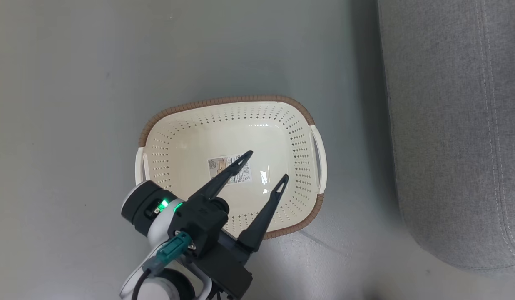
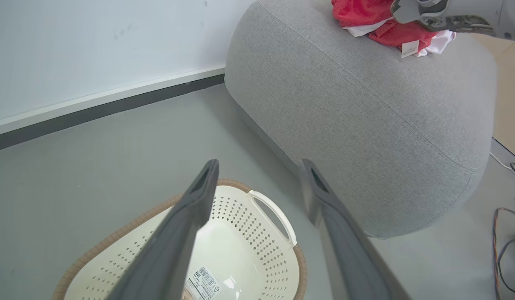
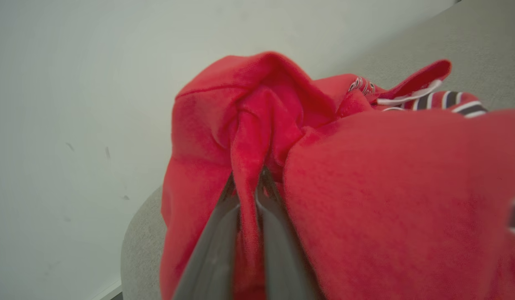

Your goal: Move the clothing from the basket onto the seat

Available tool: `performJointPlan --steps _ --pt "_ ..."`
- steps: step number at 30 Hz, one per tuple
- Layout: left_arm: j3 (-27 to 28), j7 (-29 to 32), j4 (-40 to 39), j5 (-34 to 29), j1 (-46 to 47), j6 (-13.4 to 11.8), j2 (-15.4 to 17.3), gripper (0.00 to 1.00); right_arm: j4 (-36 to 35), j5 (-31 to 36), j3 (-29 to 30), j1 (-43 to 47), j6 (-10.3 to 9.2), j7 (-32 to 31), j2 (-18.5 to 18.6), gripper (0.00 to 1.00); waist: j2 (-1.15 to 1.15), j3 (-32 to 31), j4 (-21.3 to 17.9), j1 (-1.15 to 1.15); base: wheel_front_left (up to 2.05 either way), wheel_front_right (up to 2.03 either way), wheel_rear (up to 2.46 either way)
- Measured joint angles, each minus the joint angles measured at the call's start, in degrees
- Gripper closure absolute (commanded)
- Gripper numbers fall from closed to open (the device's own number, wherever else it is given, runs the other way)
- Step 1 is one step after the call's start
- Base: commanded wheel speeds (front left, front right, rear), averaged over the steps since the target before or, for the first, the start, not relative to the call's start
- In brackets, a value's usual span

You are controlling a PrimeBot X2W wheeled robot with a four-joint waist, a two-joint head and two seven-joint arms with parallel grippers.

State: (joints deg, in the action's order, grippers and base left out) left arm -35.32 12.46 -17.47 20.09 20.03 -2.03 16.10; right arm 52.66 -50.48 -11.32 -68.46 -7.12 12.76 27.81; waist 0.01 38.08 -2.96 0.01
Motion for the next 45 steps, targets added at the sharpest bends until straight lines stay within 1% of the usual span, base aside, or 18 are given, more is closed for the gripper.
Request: performJointPlan --steps 1,2,3,4,5,6,11,13,17,19,24,27,30,34,37,41,45 --pt "0.2 -0.1 0.2 0.0 0.0 0.0 0.0 0.0 0.6 0.0 0.0 -0.3 0.0 0.0 -0.4 1.0 0.0 -0.1 0.0 -0.01 0.0 0.0 0.0" --pt "0.4 -0.4 0.4 0.1 0.0 0.0 0.0 0.0 1.1 0.1 -0.1 -0.4 0.0 0.1 -0.8 0.91 0.0 -0.2 0.0 -0.01 0.0 0.0 0.0" --pt "0.7 -0.5 0.6 0.2 0.0 0.0 0.1 0.0 1.6 0.1 -0.2 -0.5 0.0 0.5 -1.2 0.59 0.0 -0.4 -0.1 -0.01 0.0 0.0 0.0" --pt "1.0 -0.6 0.7 0.3 0.0 -0.2 0.1 0.0 2.1 0.1 -0.2 -0.5 0.0 0.5 -1.6 0.59 0.0 -0.7 -0.2 -0.01 0.0 0.0 0.0" --pt "1.2 -1.0 0.8 0.5 0.0 -0.5 0.1 0.0 2.6 0.4 -0.5 -0.6 0.0 0.5 -1.8 0.54 0.0 -0.9 -0.4 -0.01 0.0 0.0 0.0" --pt "1.5 -1.1 0.9 0.5 0.0 -0.5 0.1 0.0 3.0 0.9 -0.9 -0.7 0.0 0.5 -1.8 0.0 0.0 -1.2 -0.5 -0.01 0.0 0.0 0.0" --pt "3.1 -2.4 2.5 1.1 0.0 -0.5 0.0 0.0 4.4 3.7 -3.3 -1.5 0.11 1.0 -1.9 0.0 -0.01 -2.8 -1.3 -0.01 0.0 0.0 0.0" --pt "4.0 -3.1 3.7 1.4 0.0 -0.6 0.1 0.0 4.7 5.2 -5.1 -1.4 0.79 1.2 -2.1 0.0 -0.01 -3.7 -1.7 -0.01 0.0 0.0 0.0" --pt "6.1 -4.7 6.1 2.5 0.0 -1.0 0.1 0.0 4.1 9.0 -8.7 -0.2 3.11 1.5 -2.7 0.0 -0.01 -5.9 -2.2 -0.02 0.0 0.0 0.0" --pt "7.5 -5.6 7.6 4.2 0.0 -1.1 -0.3 0.0 3.9 10.0 -9.3 1.3 3.67 1.5 -2.8 0.0 0.0 -7.2 -2.5 -0.01 0.0 0.0 0.0" --pt "10.3 -8.1 12.6 5.6 0.2 -1.9 -1.7 0.0 1.6 12.0 -10.6 5.6 4.7 1.7 -3.0 0.0 -0.01 -10.8 -2.9 -0.02 0.0 0.0 0.0" --pt "10.9 -9.2 15.5 6.2 0.7 -2.1 -2.6 0.0 -0.5 13.2 -10.9 8.7 5.01 1.8 -3.2 0.0 -0.01 -13.1 -2.9 -0.02 0.0 0.0 0.0" --pt "11.3 -10.0 17.3 7.3 0.7 -2.1 -2.9 0.0 -1.9 14.2 -11.1 11.0 5.15 1.8 -3.4 0.0 -0.02 -14.6 -2.7 -0.02 0.0 0.0 0.0" --pt "12.9 -11.5 20.5 8.0 0.4 -2.1 -2.8 0.0 -4.7 15.1 -11.4 15.5 5.19 1.8 -4.9 0.0 -0.02 -17.7 -2.2 -0.02 0.0 0.0 0.0" --pt "14.2 -12.7 22.4 8.3 -1.6 -2.4 -2.2 0.0 -6.7 15.5 -11.8 18.9 5.19 1.8 -6.1 0.0 -0.02 -20.1 -1.7 -0.02 0.0 0.0 0.0" --pt "15.1 -14.3 24.8 8.6 -4.2 -2.6 -1.7 0.0 -9.2 16.5 -11.7 23.6 5.02 1.9 -6.3 0.0 -0.02 -23.2 -1.0 -0.03 0.0 0.0 0.0" --pt "15.3 -15.6 26.2 8.6 -5.2 -2.7 -2.0 0.0 -12.1 17.3 -11.3 28.9 4.54 1.9 -6.3 0.0 -0.02 -26.3 -0.2 -0.03 0.0 0.0 0.0"
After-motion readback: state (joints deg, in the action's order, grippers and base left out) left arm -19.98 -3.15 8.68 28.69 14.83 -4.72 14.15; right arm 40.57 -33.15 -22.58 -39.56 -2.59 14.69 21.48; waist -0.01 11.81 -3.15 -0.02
